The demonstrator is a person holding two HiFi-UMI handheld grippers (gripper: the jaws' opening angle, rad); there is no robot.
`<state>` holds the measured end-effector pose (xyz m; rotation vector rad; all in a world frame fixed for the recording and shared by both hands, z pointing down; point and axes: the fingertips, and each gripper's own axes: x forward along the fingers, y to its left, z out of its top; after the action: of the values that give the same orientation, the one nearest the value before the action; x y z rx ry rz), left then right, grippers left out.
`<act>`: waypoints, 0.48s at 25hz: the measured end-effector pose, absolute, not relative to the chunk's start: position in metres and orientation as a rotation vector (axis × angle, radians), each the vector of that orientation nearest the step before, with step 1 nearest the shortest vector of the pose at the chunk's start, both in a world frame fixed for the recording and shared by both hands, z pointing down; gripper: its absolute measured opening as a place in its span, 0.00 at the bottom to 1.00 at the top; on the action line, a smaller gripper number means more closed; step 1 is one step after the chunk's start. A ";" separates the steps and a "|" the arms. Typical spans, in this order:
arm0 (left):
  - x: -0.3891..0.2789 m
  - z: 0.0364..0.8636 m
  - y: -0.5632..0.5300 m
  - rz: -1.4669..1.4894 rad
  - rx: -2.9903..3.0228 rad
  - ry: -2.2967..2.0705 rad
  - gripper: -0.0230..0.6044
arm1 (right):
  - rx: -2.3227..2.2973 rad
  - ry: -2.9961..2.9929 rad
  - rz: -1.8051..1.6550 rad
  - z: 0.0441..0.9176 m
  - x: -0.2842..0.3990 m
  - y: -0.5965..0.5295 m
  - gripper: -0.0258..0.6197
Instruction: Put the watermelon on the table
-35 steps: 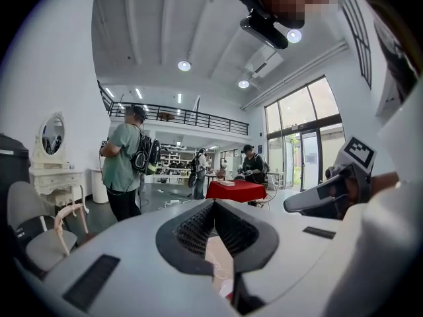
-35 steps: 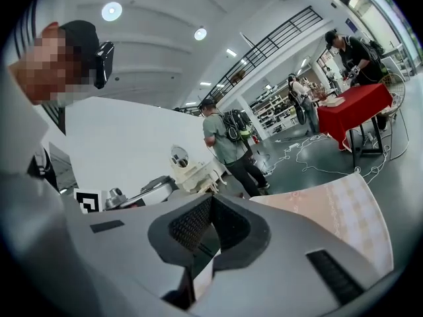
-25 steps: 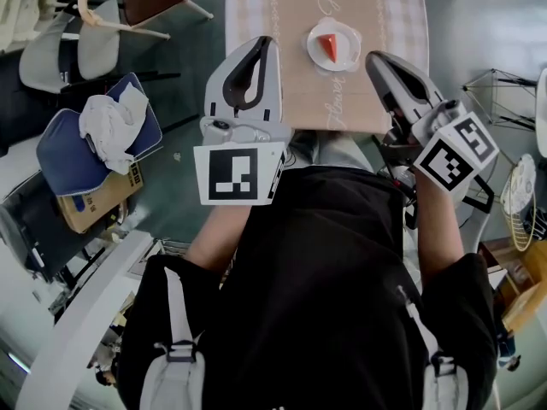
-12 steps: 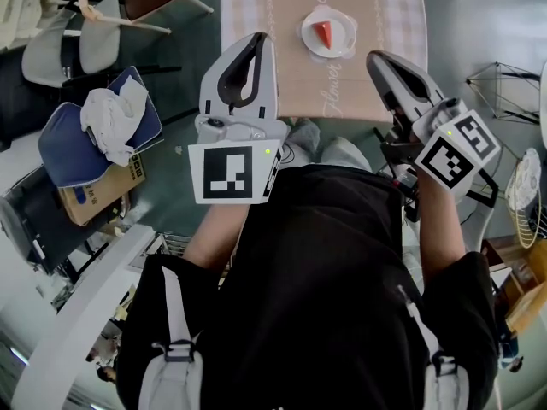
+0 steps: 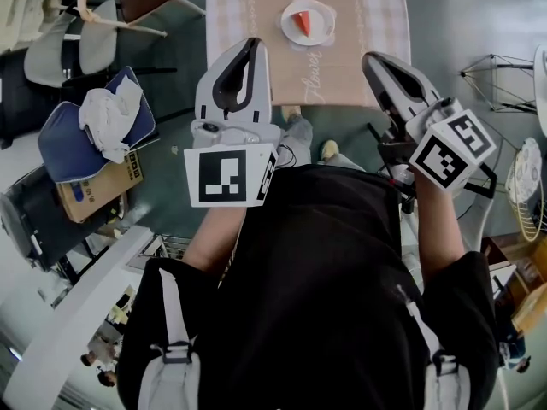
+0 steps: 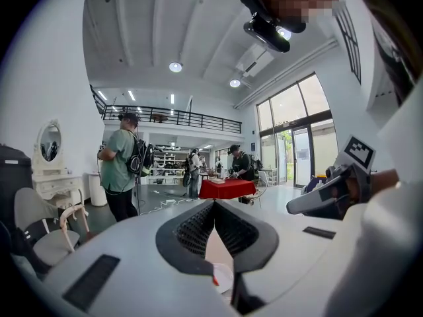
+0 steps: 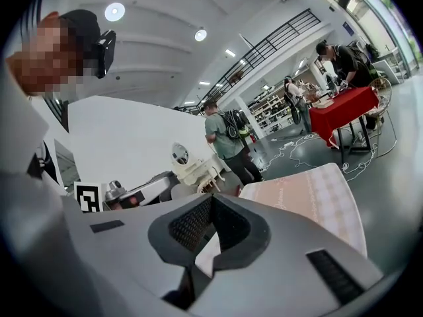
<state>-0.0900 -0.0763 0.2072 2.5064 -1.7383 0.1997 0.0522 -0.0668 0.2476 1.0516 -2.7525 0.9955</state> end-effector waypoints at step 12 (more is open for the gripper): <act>-0.057 0.189 -0.010 0.178 2.530 -1.780 0.05 | 1.100 -2.812 0.898 0.222 0.090 -0.008 0.06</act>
<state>-0.0569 -0.0104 0.1891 2.5298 -1.7798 0.1784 0.0904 -0.0084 0.2216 1.0997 -2.8124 0.8985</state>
